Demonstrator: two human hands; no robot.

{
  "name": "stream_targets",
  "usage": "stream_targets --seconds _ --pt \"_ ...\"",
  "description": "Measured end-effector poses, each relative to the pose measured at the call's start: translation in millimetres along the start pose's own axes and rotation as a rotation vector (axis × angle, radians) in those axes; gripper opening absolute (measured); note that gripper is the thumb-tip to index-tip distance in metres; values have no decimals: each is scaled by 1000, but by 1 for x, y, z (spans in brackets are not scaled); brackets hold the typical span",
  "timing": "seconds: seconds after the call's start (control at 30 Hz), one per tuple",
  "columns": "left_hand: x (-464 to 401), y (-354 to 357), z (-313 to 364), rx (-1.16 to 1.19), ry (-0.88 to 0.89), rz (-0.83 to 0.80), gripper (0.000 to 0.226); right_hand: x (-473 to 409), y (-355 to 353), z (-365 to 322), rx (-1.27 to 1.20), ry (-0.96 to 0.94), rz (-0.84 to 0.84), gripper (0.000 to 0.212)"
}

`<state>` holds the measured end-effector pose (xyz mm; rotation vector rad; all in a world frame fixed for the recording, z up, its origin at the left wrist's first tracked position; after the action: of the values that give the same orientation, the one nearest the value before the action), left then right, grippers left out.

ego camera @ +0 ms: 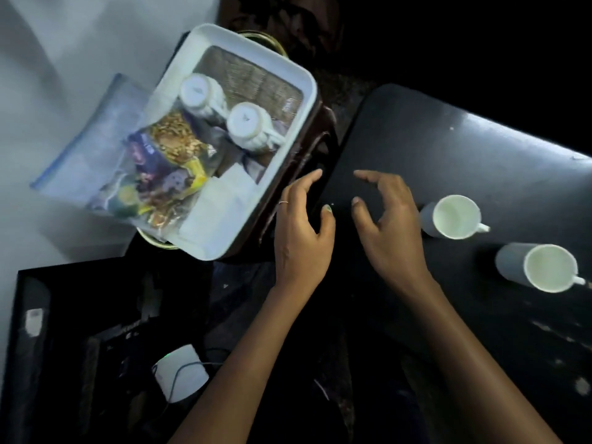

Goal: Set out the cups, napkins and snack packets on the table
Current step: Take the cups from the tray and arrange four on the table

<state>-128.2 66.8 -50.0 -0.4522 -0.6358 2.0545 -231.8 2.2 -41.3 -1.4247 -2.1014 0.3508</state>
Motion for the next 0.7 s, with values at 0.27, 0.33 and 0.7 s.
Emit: stream_targets --seconds 0.27,0.33,0.7 --pt "-54 -65 -60 173 -367 83 48 -55 84 -66 16 -1 -36 34" --pt "-68 -68 -70 263 -496 30 51 -74 100 -74 86 11 -70 36" --pt "-120 -65 -89 545 -823 39 22 -108 145 -70 271 187 -224 44"
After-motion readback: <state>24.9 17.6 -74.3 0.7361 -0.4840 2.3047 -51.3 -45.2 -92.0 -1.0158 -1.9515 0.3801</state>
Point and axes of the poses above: each hand's wrist, its own x-axis away from the middle knuckle, its own y-axis out of the palm, z = x × y, the point moved 2 cm from there along -x, towards the middle knuckle, and after that the axes turned 10 degrees about y, right-handed, at the moved point
